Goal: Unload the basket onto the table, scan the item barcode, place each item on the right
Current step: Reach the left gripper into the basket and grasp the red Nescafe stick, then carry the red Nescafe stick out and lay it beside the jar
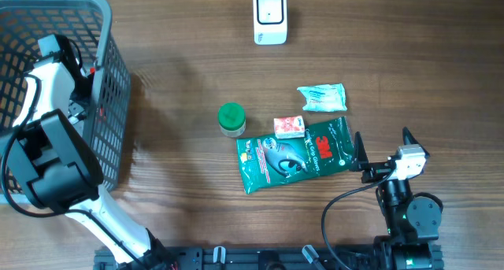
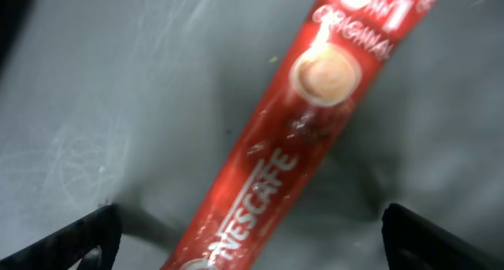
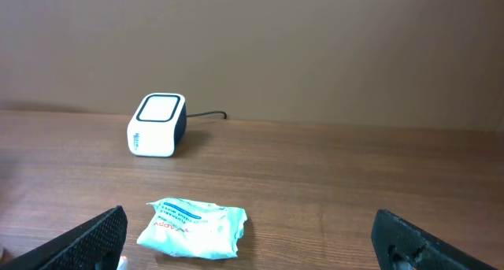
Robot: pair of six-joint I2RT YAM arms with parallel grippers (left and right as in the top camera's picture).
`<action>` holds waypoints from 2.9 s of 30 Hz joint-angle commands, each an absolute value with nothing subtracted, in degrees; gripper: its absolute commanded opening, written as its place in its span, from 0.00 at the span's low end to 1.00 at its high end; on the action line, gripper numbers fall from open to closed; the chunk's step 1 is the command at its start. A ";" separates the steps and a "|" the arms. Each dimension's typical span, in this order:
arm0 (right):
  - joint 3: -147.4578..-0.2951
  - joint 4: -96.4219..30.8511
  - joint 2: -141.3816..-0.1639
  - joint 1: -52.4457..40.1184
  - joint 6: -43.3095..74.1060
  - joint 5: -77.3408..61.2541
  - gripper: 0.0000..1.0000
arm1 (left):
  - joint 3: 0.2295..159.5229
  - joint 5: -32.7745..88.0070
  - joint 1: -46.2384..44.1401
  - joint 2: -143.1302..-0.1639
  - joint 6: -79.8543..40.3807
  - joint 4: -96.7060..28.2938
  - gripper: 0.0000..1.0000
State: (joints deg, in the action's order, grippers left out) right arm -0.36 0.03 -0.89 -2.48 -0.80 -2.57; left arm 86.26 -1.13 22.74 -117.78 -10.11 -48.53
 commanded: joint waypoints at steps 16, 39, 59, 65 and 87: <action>-0.30 0.16 -0.54 -2.50 -1.50 -3.03 1.00 | 82.04 0.40 22.79 -124.62 -9.21 -42.61 0.28; -0.30 0.16 -0.54 -2.50 -1.50 -3.03 1.00 | 81.62 9.13 14.17 -64.40 -24.69 -56.69 0.04; -0.30 0.16 -0.54 -2.50 -1.50 -3.03 1.00 | 55.92 -17.87 -18.39 -72.18 -24.43 -43.05 1.00; -0.30 0.16 -0.54 -2.50 -1.50 -3.03 1.00 | 46.06 -17.61 -14.72 -81.36 -24.23 -29.45 1.00; -0.30 0.16 -0.54 -2.50 -1.50 -3.03 1.00 | 46.06 1.65 -14.72 -96.55 -23.40 -28.88 0.04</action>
